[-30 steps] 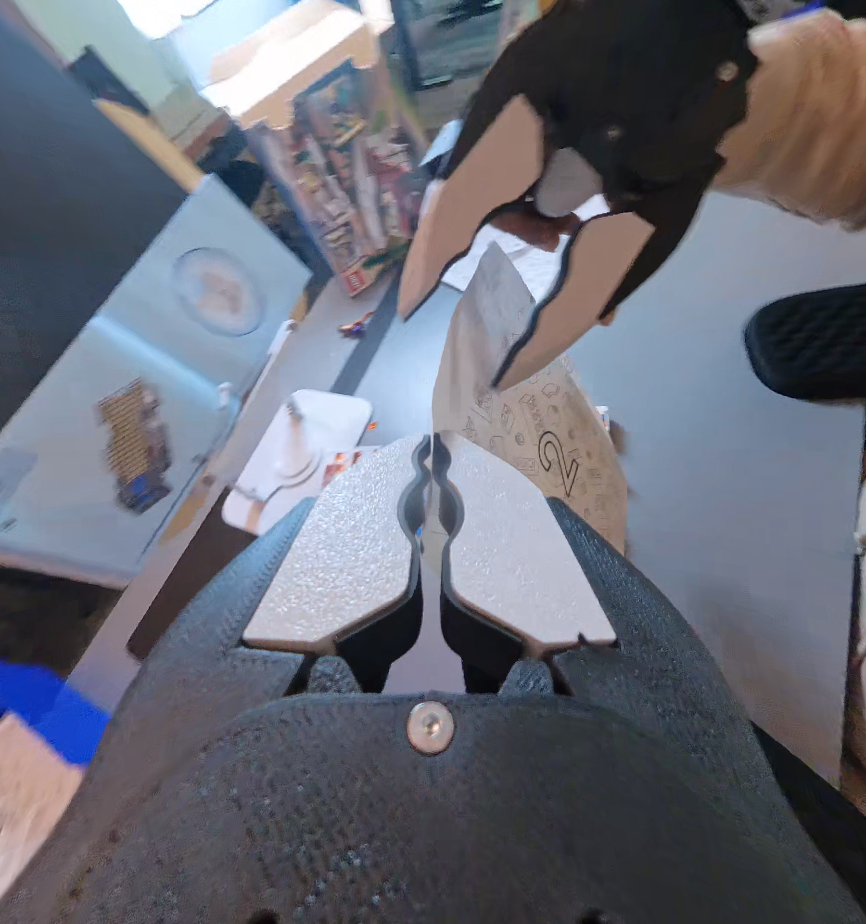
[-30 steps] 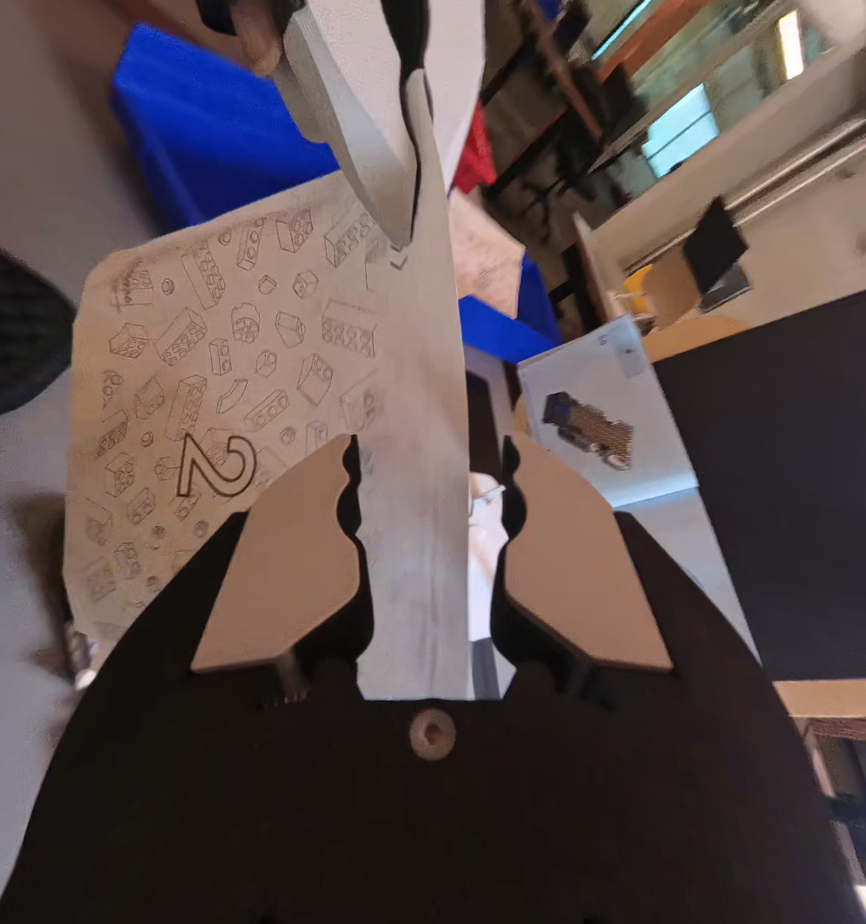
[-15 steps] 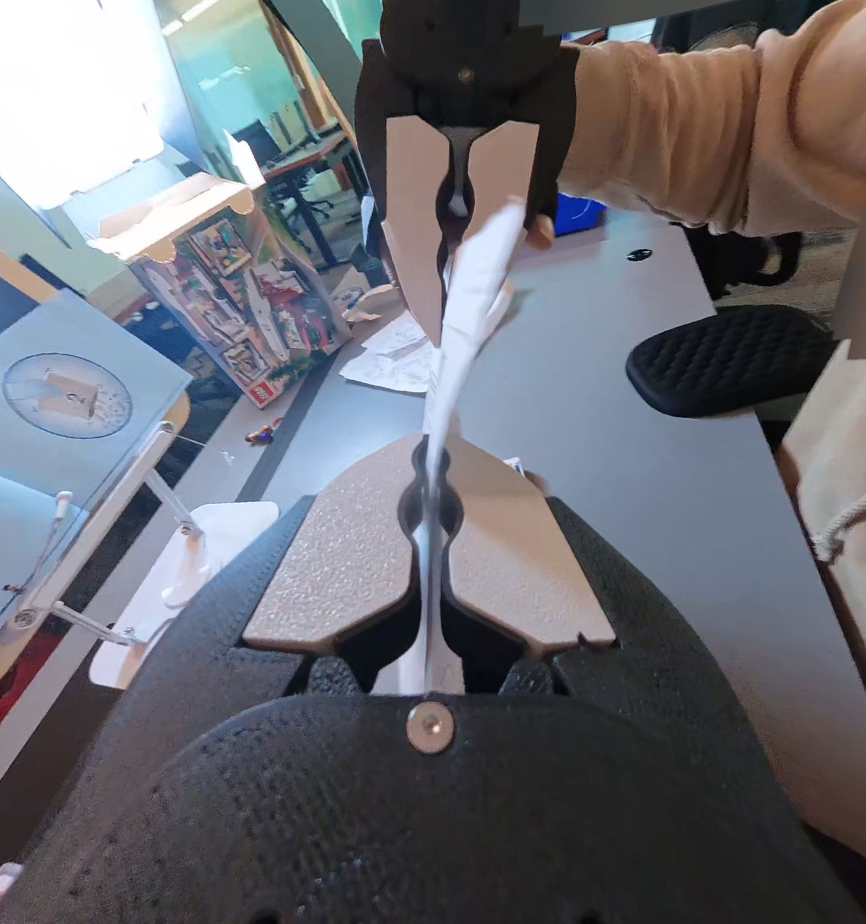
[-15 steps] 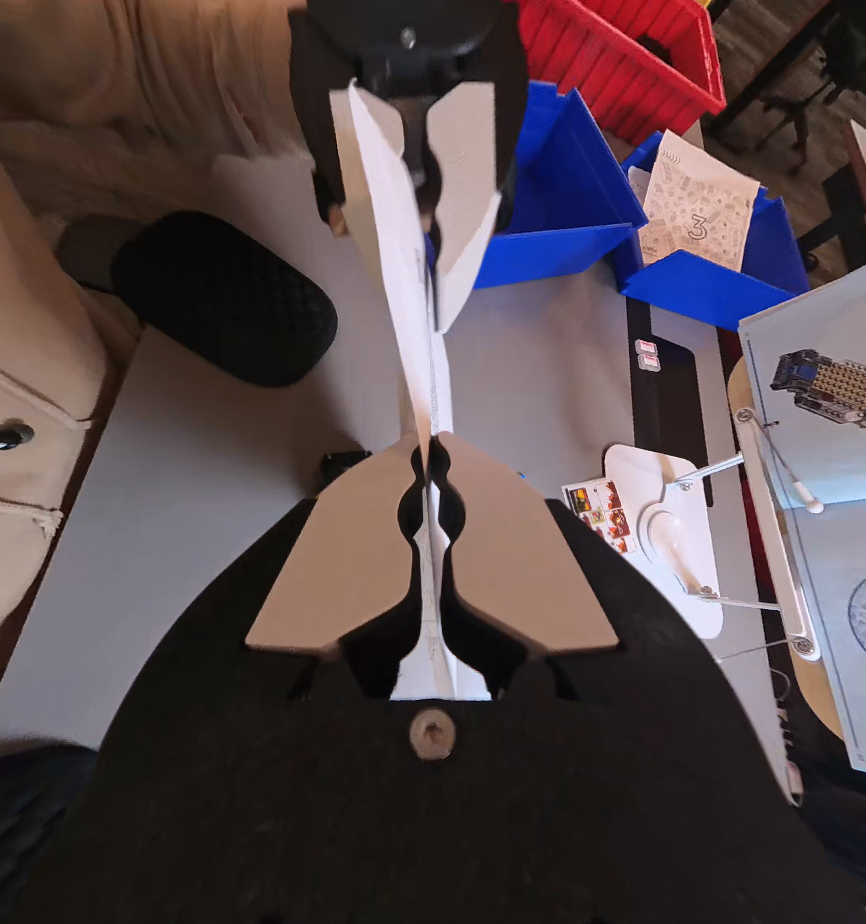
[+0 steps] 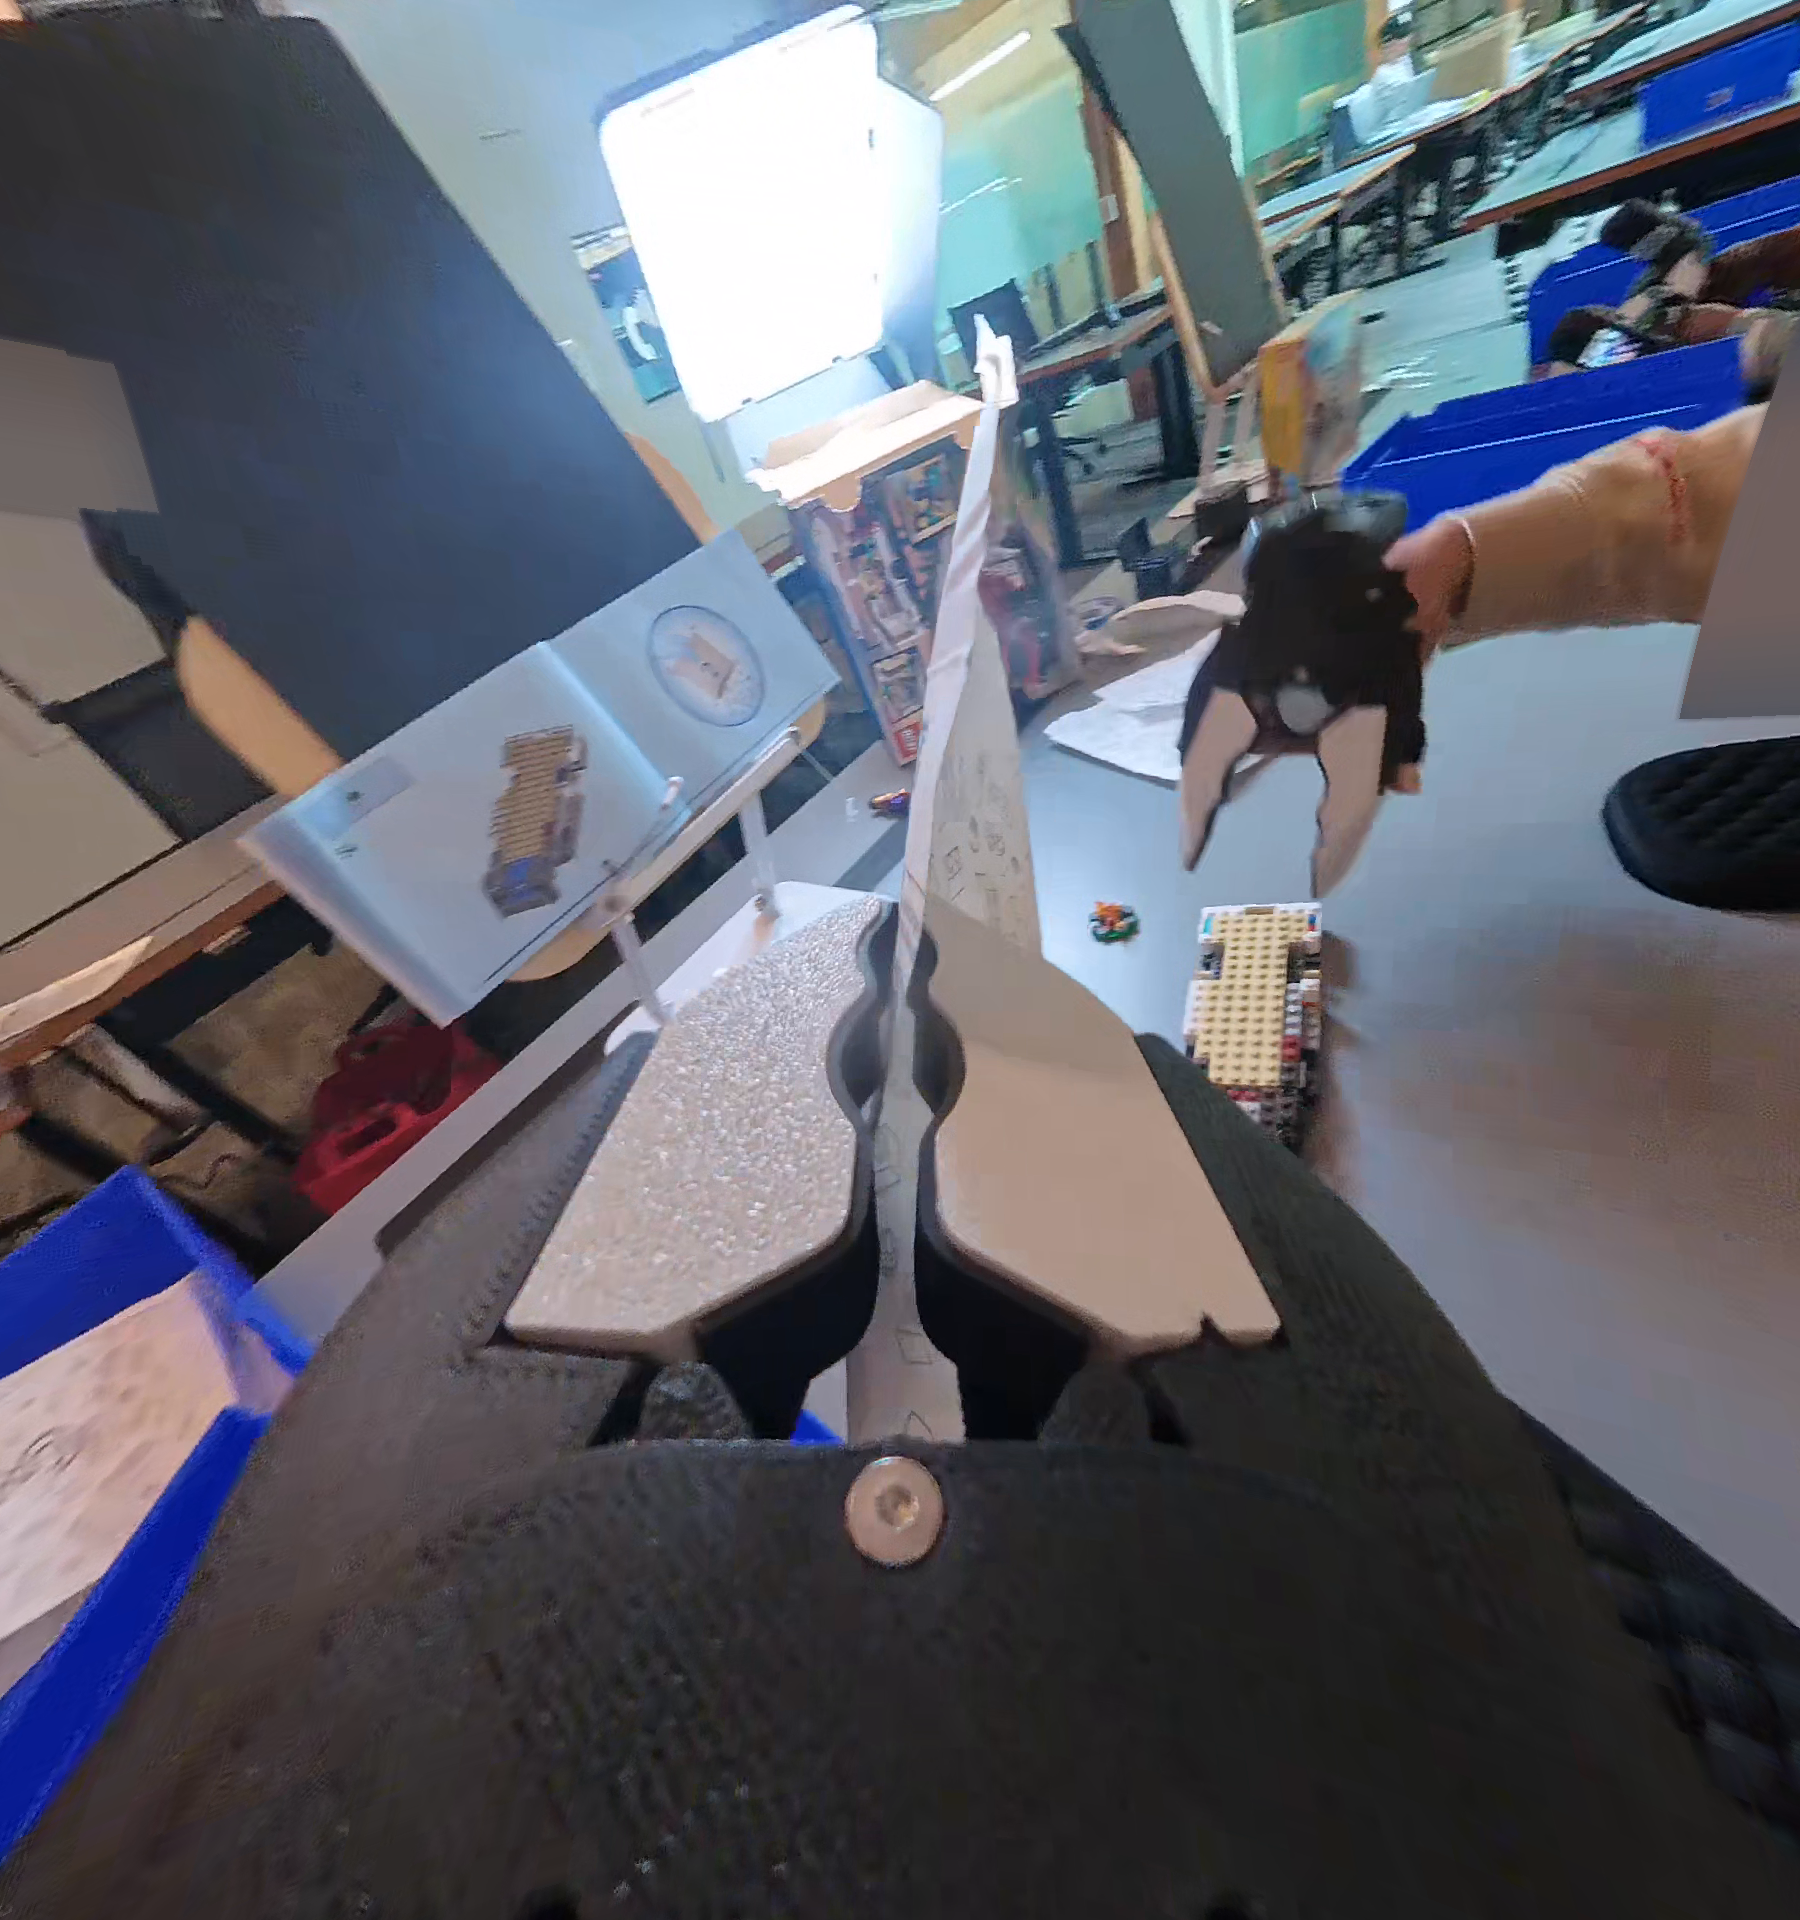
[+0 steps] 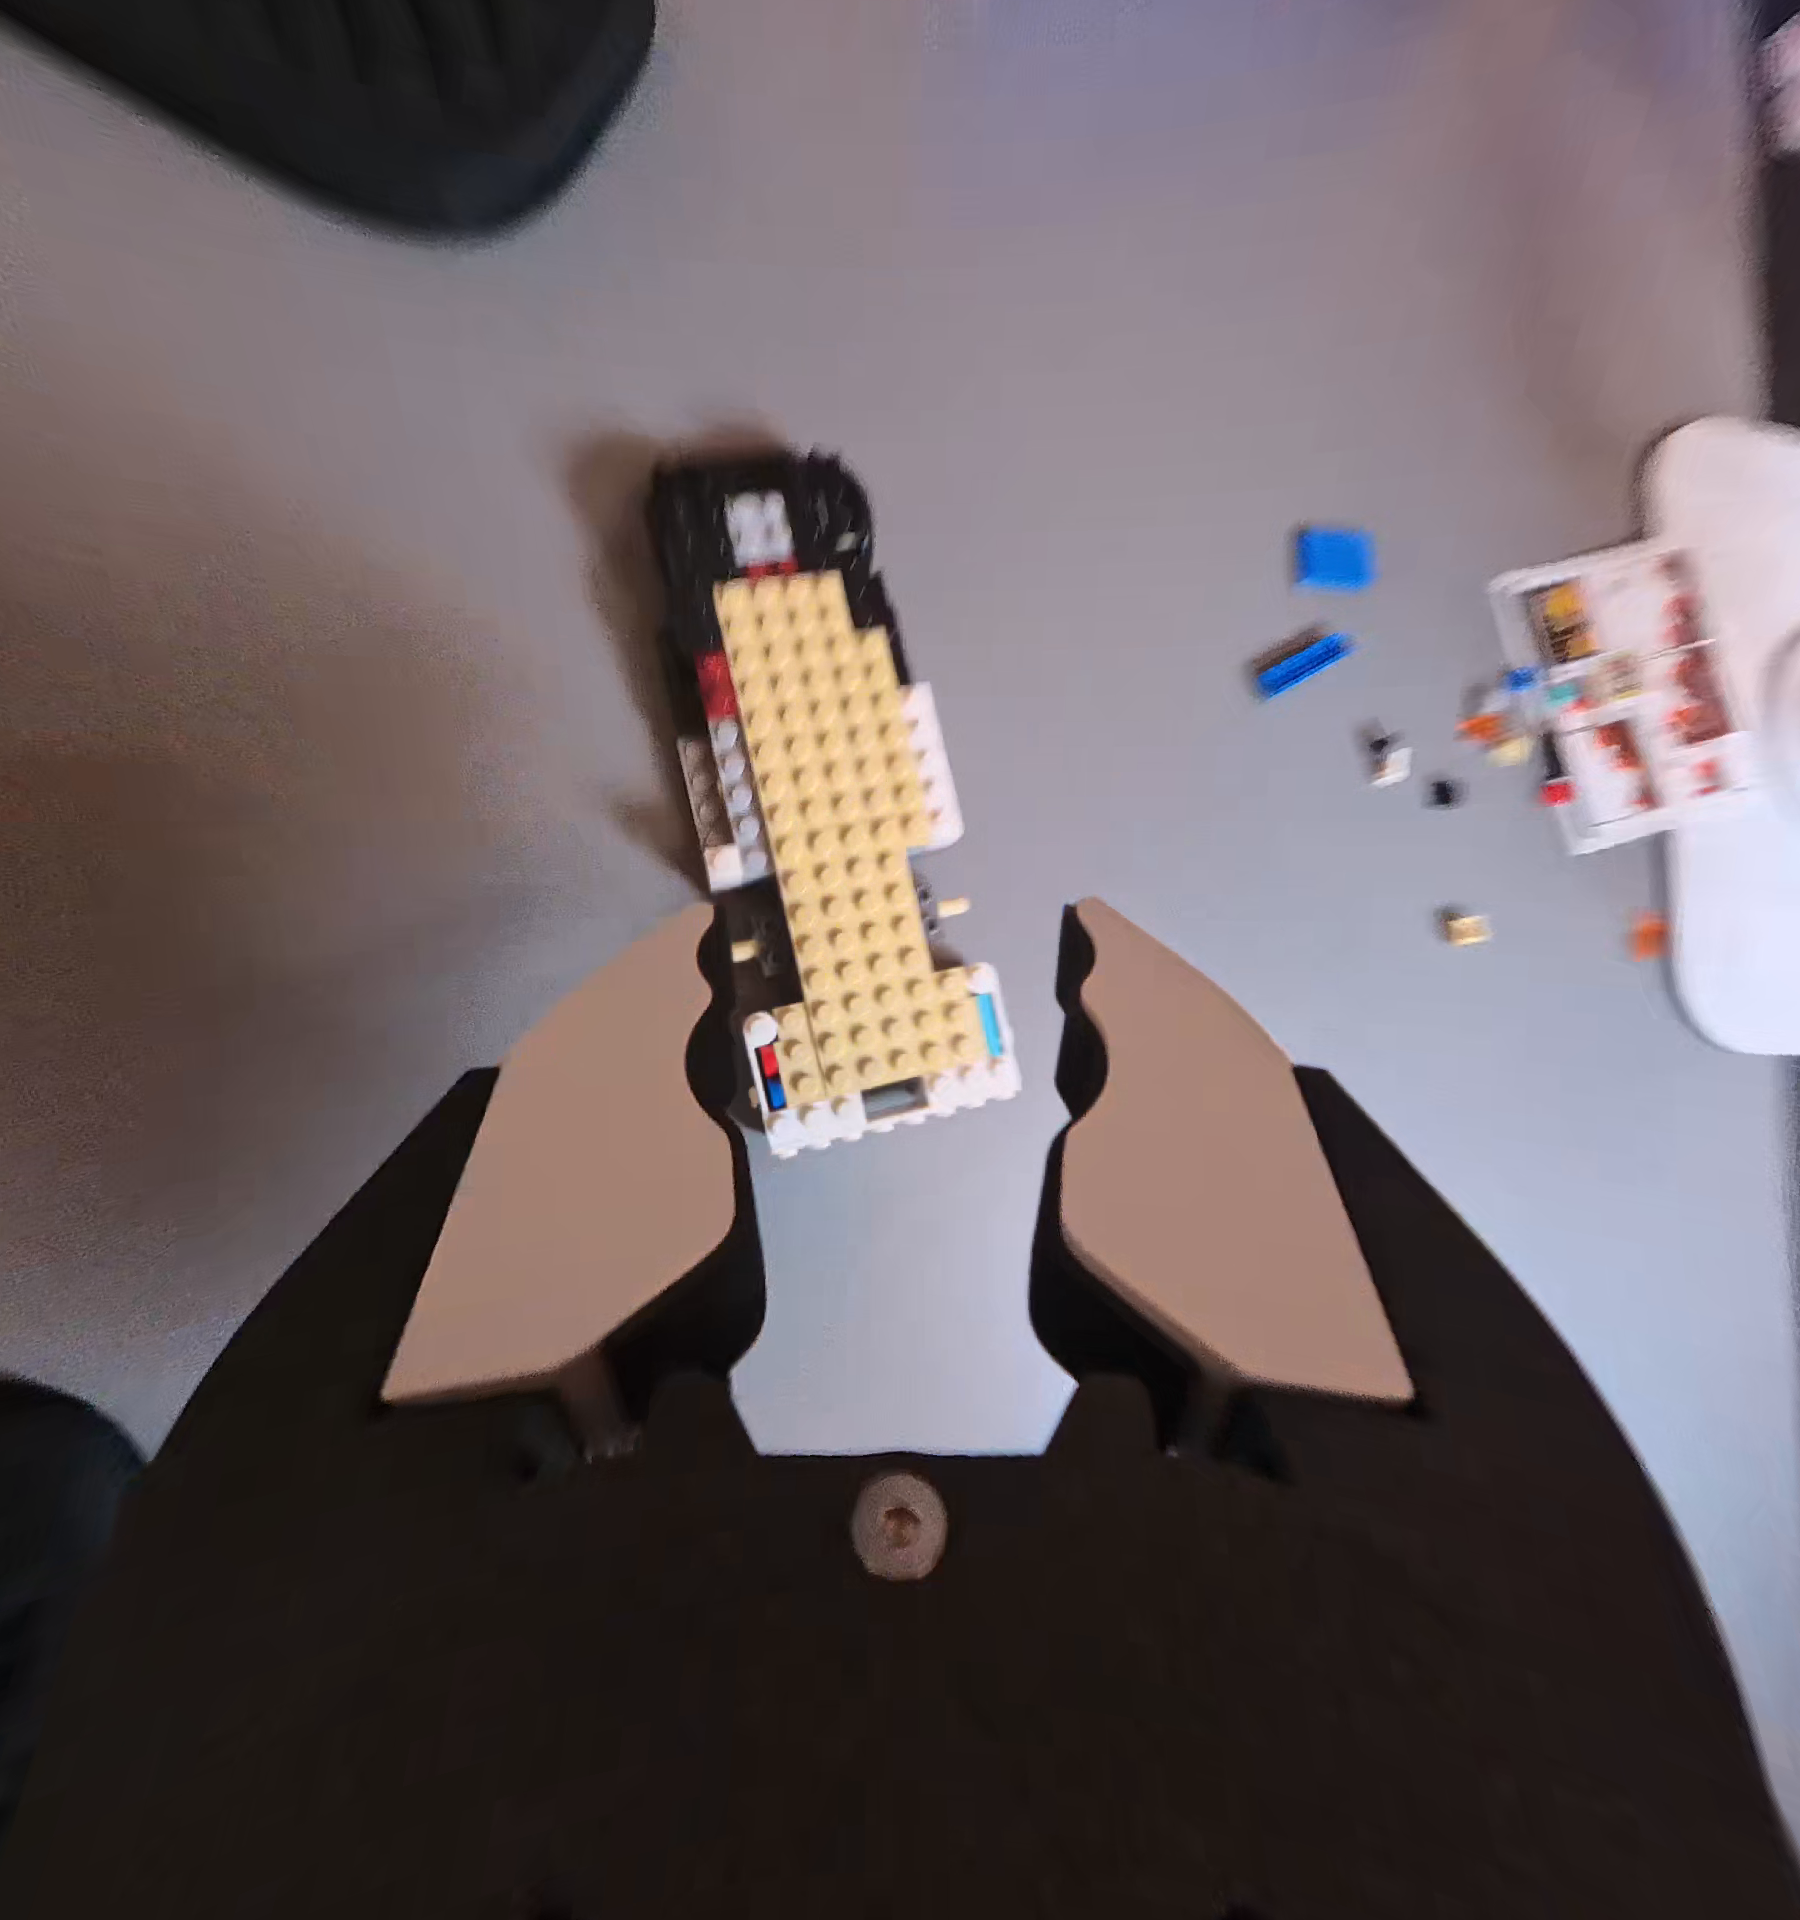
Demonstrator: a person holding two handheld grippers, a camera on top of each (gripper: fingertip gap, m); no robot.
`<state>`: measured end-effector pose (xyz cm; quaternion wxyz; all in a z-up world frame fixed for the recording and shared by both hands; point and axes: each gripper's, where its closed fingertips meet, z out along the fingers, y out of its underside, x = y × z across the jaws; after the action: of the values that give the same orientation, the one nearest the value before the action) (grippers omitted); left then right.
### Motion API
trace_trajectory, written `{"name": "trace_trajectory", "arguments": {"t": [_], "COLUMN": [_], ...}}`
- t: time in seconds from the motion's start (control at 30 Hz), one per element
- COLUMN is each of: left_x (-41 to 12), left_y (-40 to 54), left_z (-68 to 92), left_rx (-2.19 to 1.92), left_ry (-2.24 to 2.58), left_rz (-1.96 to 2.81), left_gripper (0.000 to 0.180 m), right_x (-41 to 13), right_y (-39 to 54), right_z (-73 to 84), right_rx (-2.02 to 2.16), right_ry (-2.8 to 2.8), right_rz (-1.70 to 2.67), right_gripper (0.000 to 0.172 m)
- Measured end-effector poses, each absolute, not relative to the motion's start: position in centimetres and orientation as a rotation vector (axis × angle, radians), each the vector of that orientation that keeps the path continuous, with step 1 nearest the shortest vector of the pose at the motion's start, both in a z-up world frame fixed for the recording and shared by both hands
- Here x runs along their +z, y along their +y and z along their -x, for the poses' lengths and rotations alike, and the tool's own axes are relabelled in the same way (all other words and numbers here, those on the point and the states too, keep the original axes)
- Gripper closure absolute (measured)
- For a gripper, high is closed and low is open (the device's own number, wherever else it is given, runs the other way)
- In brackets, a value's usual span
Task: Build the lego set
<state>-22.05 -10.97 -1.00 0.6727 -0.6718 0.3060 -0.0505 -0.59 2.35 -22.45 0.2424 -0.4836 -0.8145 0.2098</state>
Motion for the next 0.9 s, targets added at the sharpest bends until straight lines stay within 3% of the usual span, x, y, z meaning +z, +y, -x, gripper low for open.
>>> {"name": "trace_trajectory", "arguments": {"t": [0.07,0.2,0.9], "left_x": [-0.6,-0.5,-4.2], "left_y": [-11.6,-12.2,-8.4], "left_z": [23.9,26.1,18.8], "left_rx": [-0.066,-0.048,-0.439], "left_ry": [0.627,0.541,0.634], "left_rz": [1.515,1.520,1.488], "left_gripper": [0.180,0.180,0.180], "right_x": [-25.9,-27.8,-26.5], "right_y": [1.9,1.2,12.7], "right_z": [1.1,2.7,12.0], "right_rx": [0.537,0.511,0.471], "right_ry": [-2.322,-2.443,-2.292], "right_rz": [1.326,1.301,1.460], "right_gripper": [0.105,0.101,0.102]}}
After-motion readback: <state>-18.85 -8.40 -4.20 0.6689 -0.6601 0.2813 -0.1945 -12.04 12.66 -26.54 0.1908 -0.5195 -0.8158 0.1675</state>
